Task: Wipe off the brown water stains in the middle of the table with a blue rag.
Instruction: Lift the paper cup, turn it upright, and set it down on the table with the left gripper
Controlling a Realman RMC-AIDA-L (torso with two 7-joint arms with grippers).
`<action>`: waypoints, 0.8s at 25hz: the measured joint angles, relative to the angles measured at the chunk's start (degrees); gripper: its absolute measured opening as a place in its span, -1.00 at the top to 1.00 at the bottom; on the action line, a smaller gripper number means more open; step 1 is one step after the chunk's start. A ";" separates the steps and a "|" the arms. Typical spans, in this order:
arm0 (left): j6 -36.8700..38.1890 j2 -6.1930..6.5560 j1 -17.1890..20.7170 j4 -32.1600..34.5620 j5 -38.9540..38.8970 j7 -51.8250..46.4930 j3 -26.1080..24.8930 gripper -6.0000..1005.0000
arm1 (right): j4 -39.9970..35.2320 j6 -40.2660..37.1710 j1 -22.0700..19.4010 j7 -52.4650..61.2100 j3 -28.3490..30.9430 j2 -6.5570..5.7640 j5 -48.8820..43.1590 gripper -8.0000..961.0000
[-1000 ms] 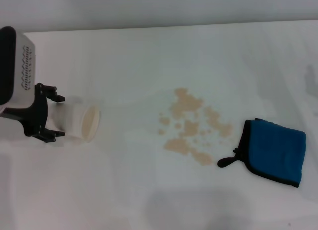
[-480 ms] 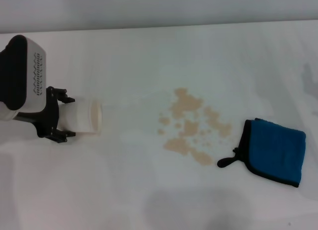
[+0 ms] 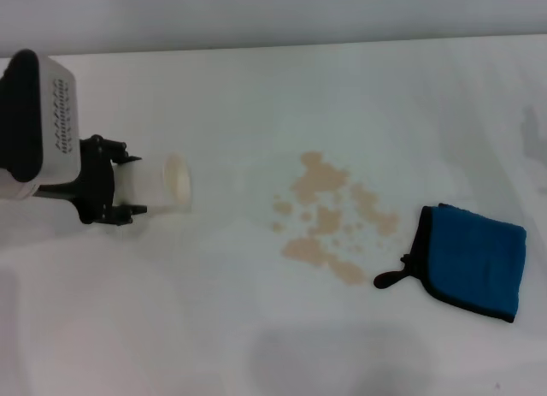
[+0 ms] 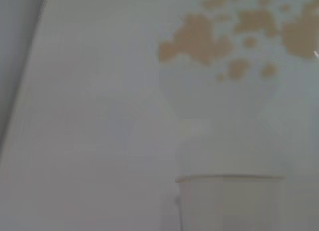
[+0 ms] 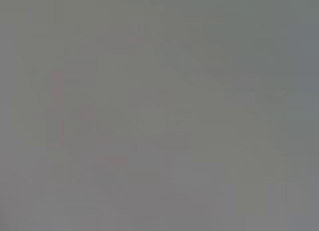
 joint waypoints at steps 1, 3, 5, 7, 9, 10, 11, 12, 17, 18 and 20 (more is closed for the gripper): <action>0.09 0.02 0.88 0.81 -2.41 0.16 -0.03 -0.49 | -0.29 -0.01 0.00 0.00 -0.16 0.00 -0.01 0.00; 0.50 0.03 1.98 1.61 -5.11 0.74 -0.10 -0.43 | -1.03 -0.02 0.01 0.05 -0.72 0.00 -0.02 0.00; 1.37 0.02 3.47 2.22 -9.44 2.05 -0.14 -0.36 | -1.89 -0.34 0.03 0.39 -1.35 -0.03 -0.05 0.00; 2.62 -0.06 5.39 2.24 -16.37 4.53 -0.17 -0.27 | -2.88 -1.28 0.03 1.20 -1.92 -0.07 -0.05 0.00; 3.23 -0.19 7.19 1.90 -23.00 6.21 -0.16 -0.27 | -4.13 -2.26 0.01 2.15 -3.25 -0.08 -0.06 0.00; 3.37 -0.24 8.05 1.50 -26.83 7.21 -0.13 -0.27 | -4.87 -2.75 -0.05 2.71 -4.13 -0.07 -0.06 0.00; 3.33 -0.29 9.07 0.67 -31.21 8.60 -0.02 -0.28 | -5.84 -3.14 -0.20 3.43 -5.05 -0.09 -0.06 0.00; 3.24 -0.31 10.11 -0.62 -35.86 10.62 0.16 -0.28 | -6.70 -3.34 -0.40 4.19 -5.71 -0.08 -0.07 0.00; 2.44 -0.77 14.24 -9.45 -56.60 20.00 2.46 -0.27 | -10.60 -3.24 -1.43 5.10 -8.69 -0.11 -0.23 0.00; 2.30 -0.77 14.66 -11.17 -59.98 21.29 3.35 -0.27 | -11.81 -3.27 -1.87 4.94 -9.86 -0.14 -0.53 0.00; 1.34 -0.79 15.65 -15.46 -68.50 25.22 5.27 -0.27 | -14.36 -3.55 -2.72 4.59 -11.77 -0.26 -1.86 0.00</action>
